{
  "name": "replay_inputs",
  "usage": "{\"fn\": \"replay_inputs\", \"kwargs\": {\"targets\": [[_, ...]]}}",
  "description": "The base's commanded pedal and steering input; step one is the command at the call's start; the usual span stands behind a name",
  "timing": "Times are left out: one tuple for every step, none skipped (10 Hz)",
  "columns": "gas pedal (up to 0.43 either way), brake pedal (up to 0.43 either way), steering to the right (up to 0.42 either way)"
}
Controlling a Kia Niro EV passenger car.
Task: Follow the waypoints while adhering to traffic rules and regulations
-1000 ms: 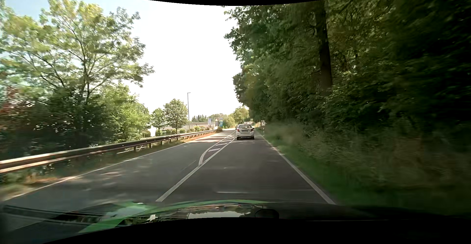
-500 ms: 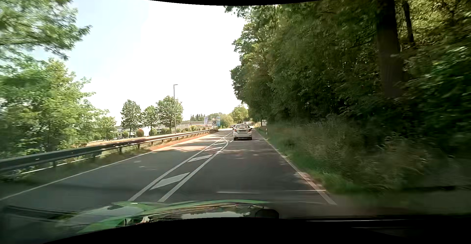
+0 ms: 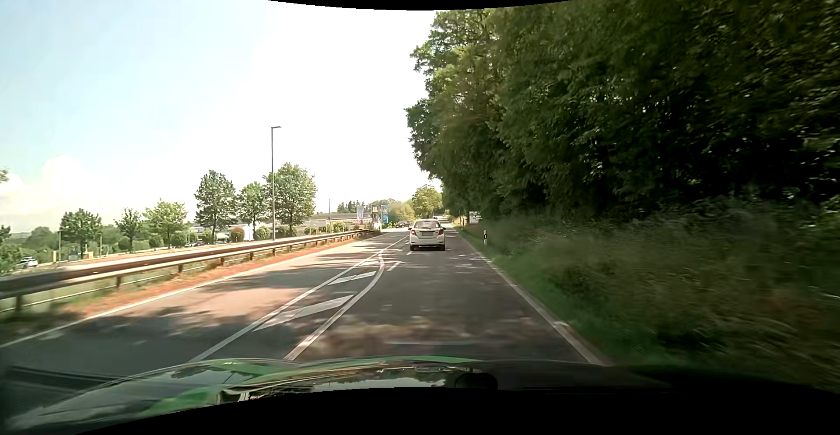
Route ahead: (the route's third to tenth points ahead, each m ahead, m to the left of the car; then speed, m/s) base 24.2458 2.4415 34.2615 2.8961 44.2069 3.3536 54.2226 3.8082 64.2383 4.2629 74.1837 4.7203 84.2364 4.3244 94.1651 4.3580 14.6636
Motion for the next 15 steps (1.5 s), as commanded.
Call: {"fn": "replay_inputs", "kwargs": {"targets": [[0.248,0.000,-0.004],[0.248,0.000,-0.002],[0.157,0.000,0.000],[0.118,0.000,0.001],[0.059,0.000,0.003],[0.028,0.000,0.005],[0.028,0.000,0.008],[0.047,0.000,0.009],[0.098,0.000,0.009],[0.110,0.000,0.008],[0.118,0.000,0.008],[0.118,0.000,0.007],[0.059,0.000,0.004],[0.000,0.000,-0.002],[0.000,0.000,-0.004]]}}
